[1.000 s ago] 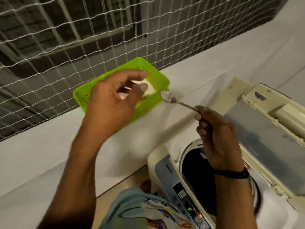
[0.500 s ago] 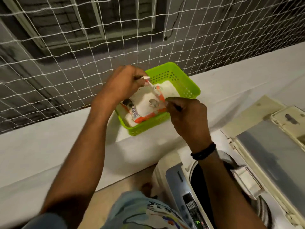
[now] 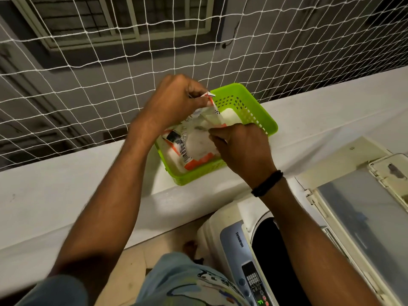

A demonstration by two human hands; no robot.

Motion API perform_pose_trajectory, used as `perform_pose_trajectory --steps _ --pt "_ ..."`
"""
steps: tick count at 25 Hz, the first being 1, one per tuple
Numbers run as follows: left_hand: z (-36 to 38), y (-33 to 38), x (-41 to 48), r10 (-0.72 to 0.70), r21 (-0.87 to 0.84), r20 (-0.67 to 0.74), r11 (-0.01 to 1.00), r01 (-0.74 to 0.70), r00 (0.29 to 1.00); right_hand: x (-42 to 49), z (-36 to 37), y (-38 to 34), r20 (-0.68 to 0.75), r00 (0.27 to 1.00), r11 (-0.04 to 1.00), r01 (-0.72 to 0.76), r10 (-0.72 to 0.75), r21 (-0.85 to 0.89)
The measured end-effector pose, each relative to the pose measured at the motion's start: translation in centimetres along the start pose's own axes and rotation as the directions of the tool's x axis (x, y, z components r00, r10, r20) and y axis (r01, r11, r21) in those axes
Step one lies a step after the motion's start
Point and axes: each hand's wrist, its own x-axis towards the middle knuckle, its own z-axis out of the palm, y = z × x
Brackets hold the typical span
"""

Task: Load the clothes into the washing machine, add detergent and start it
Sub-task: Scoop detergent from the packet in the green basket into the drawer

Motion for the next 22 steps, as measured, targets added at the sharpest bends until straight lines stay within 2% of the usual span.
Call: perform_pose_trajectory --steps 3,7,11,13,15,17,20,22 --pt "0.0 -0.3 -0.1 0.015 -0.016 -0.008 1.000 -0.015 1.000 0.6 -0.4 0.0 -0.064 0.998 0.999 0.001 -0.003 -0.038" --pt "0.3 -0.5 0.0 0.040 -0.021 -0.020 0.999 -0.041 0.999 -0.3 -0.3 -0.3 0.062 0.998 0.997 0.002 -0.006 0.076" --pt "0.3 -1.0 -0.4 0.043 -0.027 -0.046 0.999 -0.044 0.998 0.0 -1.5 1.2 0.060 0.986 0.980 -0.161 0.155 0.115" --pt "0.4 -0.8 -0.6 0.042 -0.031 -0.045 0.999 -0.044 0.998 0.5 -1.2 1.8 0.130 0.961 0.951 -0.262 0.243 0.164" --pt "0.3 -0.9 -0.9 0.054 -0.023 -0.047 0.998 -0.055 0.997 0.7 -1.1 1.9 0.228 0.916 0.866 -0.391 0.331 0.311" --pt "0.1 -1.1 -1.3 0.062 -0.033 -0.044 0.997 -0.063 0.997 1.2 -1.4 2.1 0.312 0.852 0.769 -0.516 0.419 0.377" --pt "0.0 -1.2 -1.5 0.082 -0.031 -0.029 0.996 -0.083 0.996 2.5 -1.5 2.7 0.467 0.735 0.670 -0.662 0.492 0.335" --pt "-0.1 -1.6 -1.7 0.088 -0.019 -0.010 0.996 -0.088 0.996 3.7 -1.0 2.8 0.570 0.672 0.639 -0.706 0.472 0.304"
